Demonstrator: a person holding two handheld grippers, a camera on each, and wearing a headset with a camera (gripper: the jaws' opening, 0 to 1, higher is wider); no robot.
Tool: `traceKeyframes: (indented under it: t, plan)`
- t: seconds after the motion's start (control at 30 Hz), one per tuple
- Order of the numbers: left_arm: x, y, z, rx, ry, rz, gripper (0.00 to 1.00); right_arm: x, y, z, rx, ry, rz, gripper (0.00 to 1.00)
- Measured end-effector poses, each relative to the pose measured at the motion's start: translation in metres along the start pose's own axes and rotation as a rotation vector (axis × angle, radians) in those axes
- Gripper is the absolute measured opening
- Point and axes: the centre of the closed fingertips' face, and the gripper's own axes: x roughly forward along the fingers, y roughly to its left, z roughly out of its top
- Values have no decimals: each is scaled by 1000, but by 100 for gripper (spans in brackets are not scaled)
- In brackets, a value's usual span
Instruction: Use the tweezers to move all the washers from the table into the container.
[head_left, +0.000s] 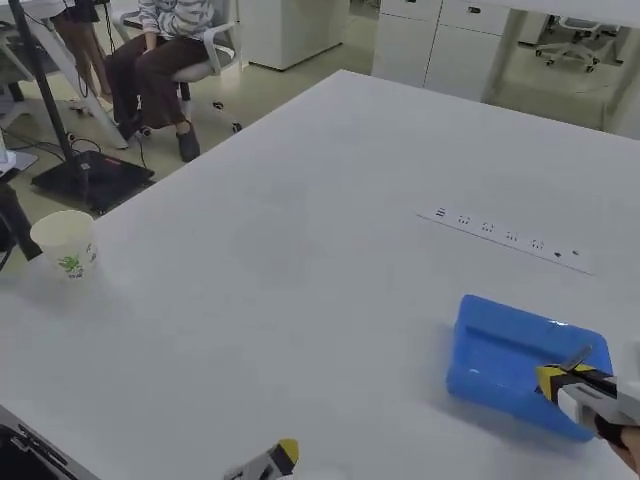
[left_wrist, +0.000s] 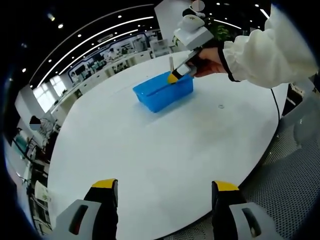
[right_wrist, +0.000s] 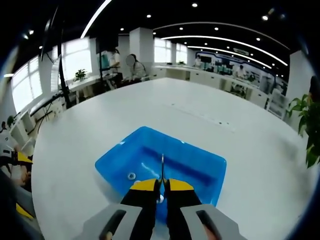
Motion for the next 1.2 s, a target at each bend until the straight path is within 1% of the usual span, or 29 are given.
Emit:
traceKeyframes:
  t: [0.07, 0.13, 0.23, 0.33, 0.43, 0.5, 0.53, 0.67, 0.73, 0.83, 0.9, 0.93, 1.13, 1.2]
  plan:
    - [0, 0, 0, 1, 1, 1, 78, -2, 0, 2, 8, -6, -4, 3]
    - [0, 1, 0, -2, -3, 2, 78, -4, 1, 6, 31, -21, 5, 3]
    - [-1, 1, 1, -3, -7, 3, 77, -10, 2, 10, 36, -33, -1, 4]
    - [-1, 0, 2, -2, -10, 2, 77, -18, 2, 16, 45, -55, -13, 4]
    - [-1, 0, 3, 2, -17, -2, 77, -30, 2, 23, 54, -88, -31, 4]
    - [-1, -1, 4, 2, -21, -4, 78, -38, 2, 28, 57, -107, -33, 4]
    - [-2, -1, 4, 3, -22, -4, 78, -40, 2, 29, 57, -110, -34, 4]
    - [-2, 0, 4, 3, -25, -1, 77, -60, 1, 36, 56, -149, -48, 4]
    - [-2, 0, 6, 2, -31, -1, 77, -69, 2, 36, 84, -165, -45, 4]
    - [-2, 0, 6, 3, -35, -2, 77, -82, 3, 29, 91, -168, -53, 4]
    - [-2, 0, 7, 6, -38, -2, 78, -88, 4, 24, 95, -166, -53, 4]
    - [-2, 0, 7, 7, -39, -1, 77, -92, 5, 20, 102, -163, -54, 4]
    - [-2, 0, 7, 8, -44, 0, 77, -104, 3, -4, 164, -158, -65, 4]
    - [-2, 0, 7, 7, -43, -3, 77, -106, 3, -12, 170, -149, -68, 4]
